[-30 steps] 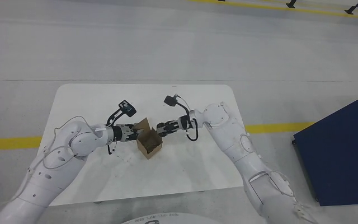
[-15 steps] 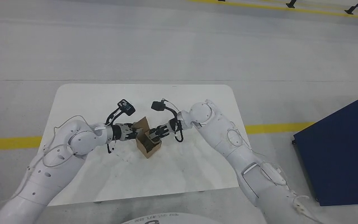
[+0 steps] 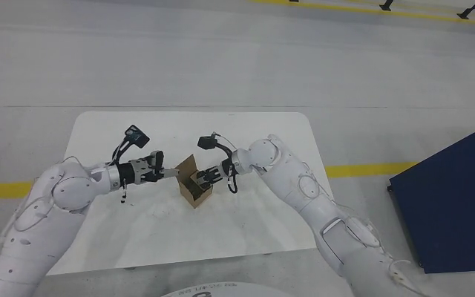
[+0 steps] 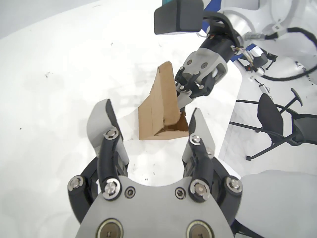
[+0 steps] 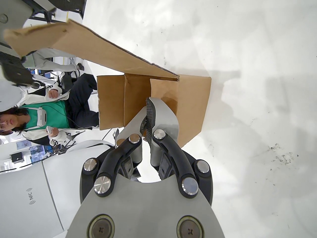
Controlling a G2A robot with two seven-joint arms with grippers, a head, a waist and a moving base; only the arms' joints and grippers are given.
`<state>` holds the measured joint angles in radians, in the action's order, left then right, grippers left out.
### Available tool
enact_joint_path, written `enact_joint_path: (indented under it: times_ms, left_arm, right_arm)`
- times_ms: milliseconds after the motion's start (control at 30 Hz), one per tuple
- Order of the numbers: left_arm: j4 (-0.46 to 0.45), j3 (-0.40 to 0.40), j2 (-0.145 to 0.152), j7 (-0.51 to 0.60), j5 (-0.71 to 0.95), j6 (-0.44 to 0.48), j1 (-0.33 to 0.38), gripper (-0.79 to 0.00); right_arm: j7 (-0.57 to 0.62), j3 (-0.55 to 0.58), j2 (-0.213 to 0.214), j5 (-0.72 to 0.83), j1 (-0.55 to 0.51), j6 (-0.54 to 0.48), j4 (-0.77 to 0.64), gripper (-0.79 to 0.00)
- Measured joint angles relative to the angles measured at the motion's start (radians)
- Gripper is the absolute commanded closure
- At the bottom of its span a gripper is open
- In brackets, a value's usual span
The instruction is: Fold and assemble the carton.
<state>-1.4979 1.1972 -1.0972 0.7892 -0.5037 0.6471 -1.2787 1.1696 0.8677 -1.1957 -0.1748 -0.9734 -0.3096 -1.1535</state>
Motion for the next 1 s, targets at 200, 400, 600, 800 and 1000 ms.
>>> enact_joint_path:
  times_ms: [200, 400, 600, 800, 1000]
  left_arm:
    - [0.062, 0.073, 0.032, 0.071, -0.007, 0.162, -0.046, -0.785]
    - [0.141, -0.055, 0.011, 0.078, -0.035, 0.192, 0.058, -0.785]
    - [0.212, -0.176, -0.018, 0.065, -0.075, 0.143, 0.168, -0.785]
    - [0.266, -0.267, -0.045, 0.029, -0.132, 0.084, 0.239, -0.785]
    - [0.305, -0.339, -0.068, -0.007, -0.172, 0.049, 0.275, -0.785]
  right_arm:
    - [-0.003, 0.012, 0.008, 0.005, -0.013, -0.002, -0.022, 0.0]
    - [-0.004, 0.008, 0.009, 0.011, -0.008, -0.006, -0.02, 0.0]
    - [-0.002, -0.004, 0.007, 0.024, 0.004, -0.015, 0.007, 0.0]
    - [-0.001, -0.012, 0.005, 0.037, 0.015, -0.026, 0.031, 0.0]
    - [0.0, -0.019, 0.004, 0.041, 0.022, -0.029, 0.04, 0.0]
